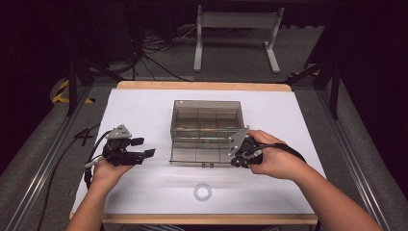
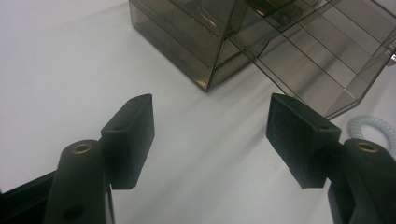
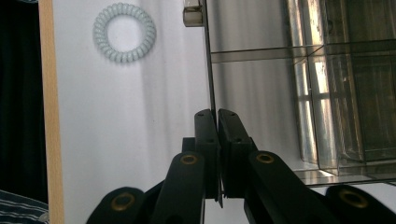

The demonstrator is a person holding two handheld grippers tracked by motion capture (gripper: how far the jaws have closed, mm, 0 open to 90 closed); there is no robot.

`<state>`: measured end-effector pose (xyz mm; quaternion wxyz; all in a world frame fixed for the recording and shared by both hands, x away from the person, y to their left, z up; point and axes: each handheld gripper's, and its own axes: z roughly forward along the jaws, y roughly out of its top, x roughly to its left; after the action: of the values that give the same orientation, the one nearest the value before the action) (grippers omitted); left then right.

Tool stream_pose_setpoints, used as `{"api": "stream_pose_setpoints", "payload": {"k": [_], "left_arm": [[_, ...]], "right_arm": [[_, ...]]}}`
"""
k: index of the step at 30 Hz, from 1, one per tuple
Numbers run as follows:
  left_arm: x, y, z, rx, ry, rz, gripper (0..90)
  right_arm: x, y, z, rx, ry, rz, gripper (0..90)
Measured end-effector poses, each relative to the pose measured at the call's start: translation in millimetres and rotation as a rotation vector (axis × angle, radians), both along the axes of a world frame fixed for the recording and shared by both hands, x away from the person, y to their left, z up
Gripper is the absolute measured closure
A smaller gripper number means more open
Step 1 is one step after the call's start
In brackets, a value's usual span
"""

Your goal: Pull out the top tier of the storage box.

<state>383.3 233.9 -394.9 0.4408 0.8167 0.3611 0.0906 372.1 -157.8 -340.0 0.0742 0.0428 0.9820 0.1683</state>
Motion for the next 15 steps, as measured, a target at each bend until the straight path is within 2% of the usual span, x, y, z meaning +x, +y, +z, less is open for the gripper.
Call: {"api": "stream_pose_setpoints", "payload": {"k": [3,12,15], "left_arm": [[0.2,-0.1,0.0,0.003,-0.002,-0.003,33.1],[0.4,-0.6,-0.4,0.005,0.001,-0.004,33.1],[0.4,-0.6,-0.3,0.005,0.001,-0.004,33.1]], "right_arm": [[0.6,-1.4,2.0,0.004,-0.021,-0.01,86.9],[1.2,-2.8,0.4,0.019,-0.023,-0.013,86.8],[-1.4,-1.3,1.1,0.029,0.0,-0.014,87.6]]}}
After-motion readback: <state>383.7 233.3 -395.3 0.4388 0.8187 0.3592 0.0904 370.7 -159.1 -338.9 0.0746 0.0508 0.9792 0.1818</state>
